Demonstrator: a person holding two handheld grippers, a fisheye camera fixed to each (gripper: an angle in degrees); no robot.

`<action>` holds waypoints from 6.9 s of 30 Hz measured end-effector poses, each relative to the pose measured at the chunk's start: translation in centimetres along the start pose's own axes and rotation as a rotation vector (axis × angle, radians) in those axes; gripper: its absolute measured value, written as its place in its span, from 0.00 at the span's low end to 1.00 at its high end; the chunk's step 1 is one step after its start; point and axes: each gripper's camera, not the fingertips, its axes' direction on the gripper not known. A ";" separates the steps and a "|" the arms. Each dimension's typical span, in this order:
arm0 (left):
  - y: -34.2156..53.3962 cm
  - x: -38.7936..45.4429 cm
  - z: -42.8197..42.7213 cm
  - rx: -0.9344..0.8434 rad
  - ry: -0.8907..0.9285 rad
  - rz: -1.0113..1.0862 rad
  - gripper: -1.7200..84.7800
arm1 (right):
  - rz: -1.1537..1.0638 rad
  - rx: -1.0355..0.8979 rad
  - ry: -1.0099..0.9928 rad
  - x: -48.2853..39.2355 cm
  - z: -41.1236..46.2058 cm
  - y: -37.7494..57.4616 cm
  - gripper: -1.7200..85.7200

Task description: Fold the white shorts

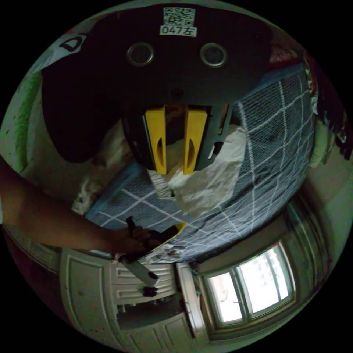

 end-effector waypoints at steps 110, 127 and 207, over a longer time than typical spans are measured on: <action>5.1 -44.4 -22.6 0.144 -0.367 -0.497 0.01 | -0.090 0.060 0.577 -37.9 44.4 -33.1 0.03; 12.9 -75.7 -22.6 0.118 -0.584 -0.941 0.01 | -0.336 -0.155 0.442 -32.5 88.8 -75.9 0.03; -8.8 -36.6 -2.8 -0.076 0.184 -0.217 0.01 | 0.230 0.165 0.582 -36.2 30.4 -9.7 0.01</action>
